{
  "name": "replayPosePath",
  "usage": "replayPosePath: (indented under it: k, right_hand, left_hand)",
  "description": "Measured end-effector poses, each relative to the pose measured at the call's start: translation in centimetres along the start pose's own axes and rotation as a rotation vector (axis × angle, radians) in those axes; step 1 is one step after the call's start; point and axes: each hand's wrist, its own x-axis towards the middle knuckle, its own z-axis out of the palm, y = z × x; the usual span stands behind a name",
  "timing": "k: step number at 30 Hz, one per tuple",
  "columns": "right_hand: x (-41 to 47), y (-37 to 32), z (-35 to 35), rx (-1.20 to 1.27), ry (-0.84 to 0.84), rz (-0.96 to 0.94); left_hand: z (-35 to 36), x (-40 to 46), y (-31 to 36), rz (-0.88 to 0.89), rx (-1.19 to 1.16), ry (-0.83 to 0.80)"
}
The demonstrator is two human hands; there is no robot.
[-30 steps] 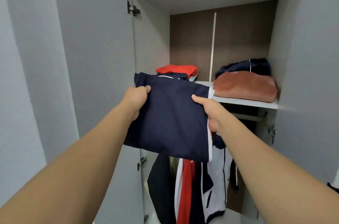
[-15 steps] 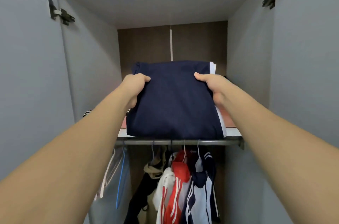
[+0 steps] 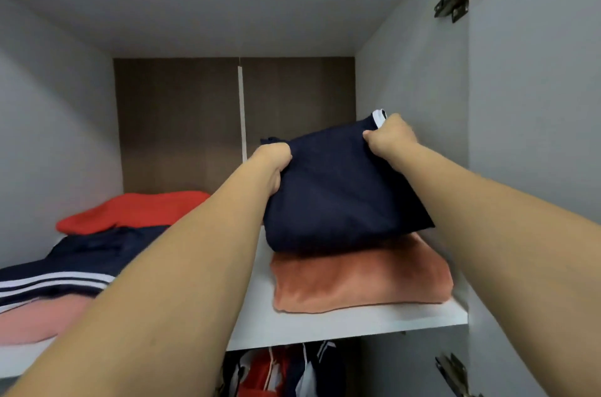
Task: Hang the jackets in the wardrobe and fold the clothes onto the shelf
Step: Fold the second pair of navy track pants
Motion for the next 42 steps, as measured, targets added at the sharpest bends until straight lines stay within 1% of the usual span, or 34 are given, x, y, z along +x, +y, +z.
replayPosePath:
  k: [1, 3, 5, 6, 8, 10, 11, 12, 13, 14, 16, 18, 19, 24, 29, 34, 36, 38, 40, 42]
  right_hand:
    - [-0.1, 1.6, 1.5, -0.127, -0.018, -0.003]
    - [-0.9, 5.0, 4.5, -0.367, -0.118, 0.005]
    - [-1.8, 7.3, 6.5, -0.557, -0.161, -0.025]
    - [-1.8, 7.9, 7.0, -0.625, -0.139, -0.082]
    - [-1.1, 7.9, 6.9, -0.702, -0.094, -0.274]
    - [-0.4, 7.4, 6.5, -0.675, -0.15, -0.441]
    - [-0.3, 7.2, 6.5, -0.642, -0.219, -0.468]
    - [-0.2, 7.2, 6.5, -0.629, -0.306, -0.453]
    - [-0.3, 7.5, 6.7, -0.631, -0.387, -0.418]
    - [-0.4, 7.8, 6.9, -0.635, -0.448, -0.374]
    - [-0.4, 8.8, 7.3, -0.61, -0.499, -0.308]
    - [-0.3, 9.9, 7.8, -0.576, -0.508, -0.276]
    - [-0.2, 10.3, 8.1, -0.571, -0.512, -0.267]
    - [0.3, 11.5, 9.5, -0.541, -0.535, -0.237]
    - [0.8, 11.8, 9.7, -0.513, -0.563, -0.204]
    - [0.4, 10.5, 8.8, -0.552, -0.559, -0.225]
    - [0.1, 9.4, 7.9, -0.566, -0.496, -0.267]
    - [-0.5, 8.2, 6.8, -0.539, -0.412, -0.315]
    - [-1.6, 7.0, 5.4, -0.499, -0.347, -0.352]
    - [-3.1, 5.9, 3.9, -0.507, -0.313, -0.378]
  left_hand:
    - [0.8, 0.9, -1.9, -0.073, 0.075, -0.046]
    - [2.0, 1.8, -5.3, -0.176, 0.236, -0.133]
    - [2.4, 2.4, -7.1, -0.164, 0.393, -0.173]
    - [2.4, 2.8, -7.4, -0.116, 0.46, -0.135]
    - [2.3, 3.5, -7.1, 0.007, 0.585, 0.058]
    - [2.4, 3.6, -6.3, 0.21, 0.823, 0.241]
    - [2.6, 3.6, -5.8, 0.328, 0.944, 0.263]
    - [2.8, 3.5, -5.5, 0.421, 1.036, 0.226]
    - [3.2, 3.7, -5.2, 0.47, 1.1, 0.151]
    - [3.6, 4.0, -5.2, 0.476, 1.143, 0.06]
    - [4.4, 5.0, -6.1, 0.426, 1.214, -0.131]
    - [5.1, 6.1, -7.8, 0.379, 1.235, -0.273]
    - [5.3, 6.6, -8.9, 0.354, 1.215, -0.305]
    - [5.6, 8.2, -12.4, 0.27, 1.023, -0.303]
    - [6.0, 8.5, -12.1, 0.286, 1.086, -0.326]
    - [5.6, 7.2, -10.9, 0.281, 1.039, -0.312]
    - [4.8, 6.3, -9.6, 0.327, 1.046, -0.265]
    - [3.7, 5.2, -8.1, 0.391, 1.001, -0.175]
    - [2.6, 3.5, -6.9, 0.476, 0.942, -0.095]
    - [1.7, 1.3, -6.2, 0.579, 0.958, -0.03]
